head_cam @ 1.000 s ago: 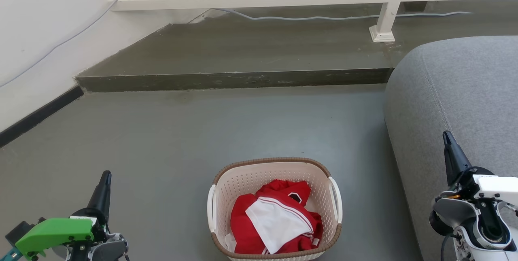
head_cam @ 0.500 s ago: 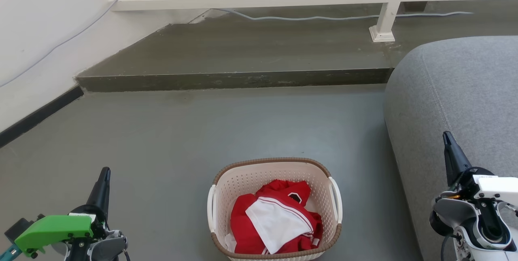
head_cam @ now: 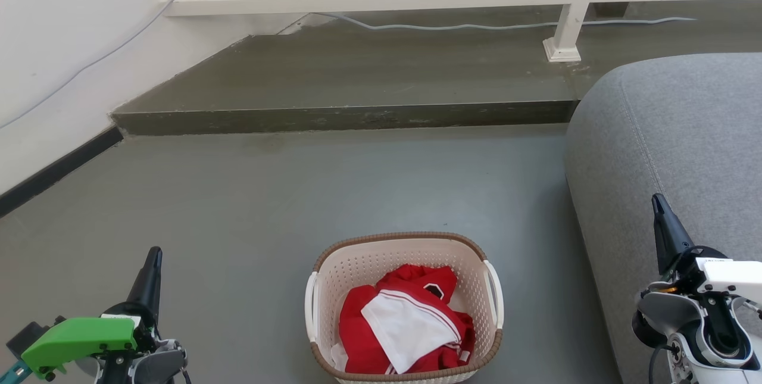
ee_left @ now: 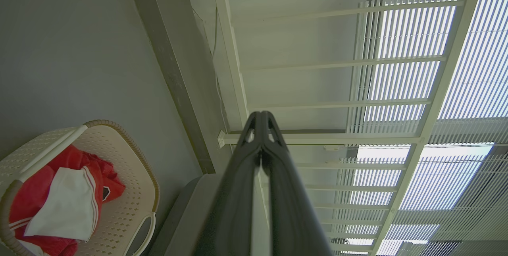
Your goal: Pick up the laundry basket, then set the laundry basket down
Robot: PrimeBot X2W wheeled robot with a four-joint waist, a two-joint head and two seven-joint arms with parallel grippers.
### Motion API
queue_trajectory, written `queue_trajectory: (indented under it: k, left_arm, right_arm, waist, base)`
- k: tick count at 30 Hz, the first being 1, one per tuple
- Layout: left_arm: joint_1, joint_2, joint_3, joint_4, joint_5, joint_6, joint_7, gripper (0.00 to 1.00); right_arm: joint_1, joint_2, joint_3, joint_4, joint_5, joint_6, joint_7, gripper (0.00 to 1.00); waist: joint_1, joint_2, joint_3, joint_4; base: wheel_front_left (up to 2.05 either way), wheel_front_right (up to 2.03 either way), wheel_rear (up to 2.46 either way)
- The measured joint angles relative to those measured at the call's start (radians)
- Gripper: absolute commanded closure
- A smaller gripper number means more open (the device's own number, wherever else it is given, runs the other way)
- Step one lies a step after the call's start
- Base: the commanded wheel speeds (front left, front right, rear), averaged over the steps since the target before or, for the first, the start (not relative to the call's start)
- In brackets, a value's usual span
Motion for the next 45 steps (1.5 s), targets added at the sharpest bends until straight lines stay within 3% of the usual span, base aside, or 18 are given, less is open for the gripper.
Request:
queue_trajectory:
  k: [45]
  left_arm:
    - [-0.001,-0.001,0.003,0.016,0.0,-0.001,0.005,1.0]
  right_arm:
    - [0.0,0.002,-0.005,0.005,0.0,0.0,0.002,1.0]
  waist:
    - [0.0,0.0,0.0,0.0]
  base:
    - [0.0,0.0,0.0]
